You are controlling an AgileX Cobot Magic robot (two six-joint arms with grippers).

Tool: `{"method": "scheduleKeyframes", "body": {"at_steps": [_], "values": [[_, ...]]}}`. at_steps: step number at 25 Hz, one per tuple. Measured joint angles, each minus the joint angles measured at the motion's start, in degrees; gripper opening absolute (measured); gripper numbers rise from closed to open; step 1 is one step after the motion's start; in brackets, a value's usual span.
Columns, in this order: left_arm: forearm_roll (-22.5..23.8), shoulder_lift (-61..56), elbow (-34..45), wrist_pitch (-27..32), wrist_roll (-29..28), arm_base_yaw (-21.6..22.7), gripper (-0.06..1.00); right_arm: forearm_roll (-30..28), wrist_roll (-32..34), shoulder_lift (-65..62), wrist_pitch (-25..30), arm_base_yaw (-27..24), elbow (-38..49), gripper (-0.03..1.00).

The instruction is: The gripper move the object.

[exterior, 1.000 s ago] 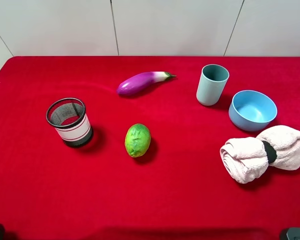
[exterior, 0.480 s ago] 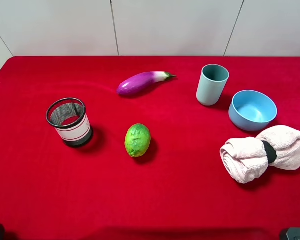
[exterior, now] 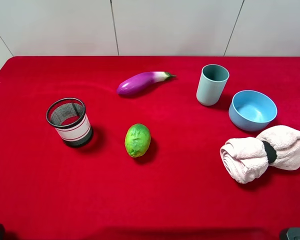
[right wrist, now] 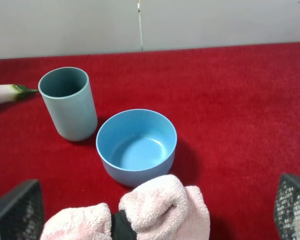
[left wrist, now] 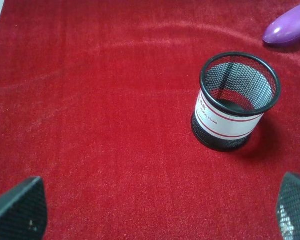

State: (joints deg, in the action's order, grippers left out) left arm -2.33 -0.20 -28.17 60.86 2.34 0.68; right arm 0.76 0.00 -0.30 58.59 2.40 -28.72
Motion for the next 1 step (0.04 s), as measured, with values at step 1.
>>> {"method": "scheduleKeyframes", "body": {"at_steps": [1], "values": [[0.00, 0.00, 0.00, 0.00, 0.00, 0.00, 0.90, 0.00, 0.00, 0.00, 0.00, 0.00, 0.00, 0.69]]}}
